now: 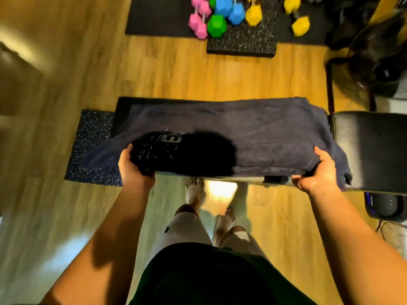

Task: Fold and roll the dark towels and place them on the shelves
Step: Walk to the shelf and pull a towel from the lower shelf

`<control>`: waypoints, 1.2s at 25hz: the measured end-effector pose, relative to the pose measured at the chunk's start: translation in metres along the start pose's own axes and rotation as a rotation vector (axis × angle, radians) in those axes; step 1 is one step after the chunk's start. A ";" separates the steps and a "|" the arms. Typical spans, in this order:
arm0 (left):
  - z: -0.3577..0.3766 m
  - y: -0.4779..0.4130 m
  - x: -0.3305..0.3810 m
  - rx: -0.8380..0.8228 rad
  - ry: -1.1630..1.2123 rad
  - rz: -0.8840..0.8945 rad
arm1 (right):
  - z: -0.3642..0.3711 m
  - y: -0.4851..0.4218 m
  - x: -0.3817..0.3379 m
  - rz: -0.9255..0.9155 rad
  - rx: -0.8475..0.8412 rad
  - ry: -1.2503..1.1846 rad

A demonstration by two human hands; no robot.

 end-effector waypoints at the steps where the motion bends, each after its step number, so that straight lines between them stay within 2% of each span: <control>1: 0.004 0.013 0.010 -0.029 0.025 0.019 | 0.009 0.015 -0.015 -0.033 -0.025 0.045; 4: -0.007 0.057 0.035 -0.026 0.131 0.060 | 0.029 0.055 -0.037 -0.107 -0.112 0.138; 7: -0.046 0.100 0.062 0.164 0.158 0.032 | 0.051 0.083 -0.024 -0.123 -0.188 0.200; 14: -0.201 0.188 0.140 0.450 0.463 0.154 | 0.120 0.141 0.118 0.034 -0.277 0.398; 16: -0.268 0.219 0.155 0.550 0.564 0.207 | 0.135 0.159 0.178 0.068 -0.341 0.498; 20: -0.420 0.292 0.160 0.641 0.771 0.360 | 0.139 0.204 0.328 0.141 -0.473 0.734; 23: -0.520 0.348 0.155 0.733 0.875 0.377 | 0.123 0.243 0.434 0.170 -0.484 0.854; 27: -0.669 0.443 0.128 1.013 1.020 0.390 | 0.083 0.293 0.592 0.181 -0.457 1.084; 30: -0.737 0.500 0.108 1.223 1.132 0.422 | 0.049 0.316 0.686 0.217 -0.437 1.231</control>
Point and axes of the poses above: each hand's wrist, its own y-axis away from the middle knuckle, its own z-axis out of the palm, x = y × z, the point moved 7 cm from there along -y, towards the middle knuckle, and after that the axes turned 13 degrees about z, right-handed, at the moved point
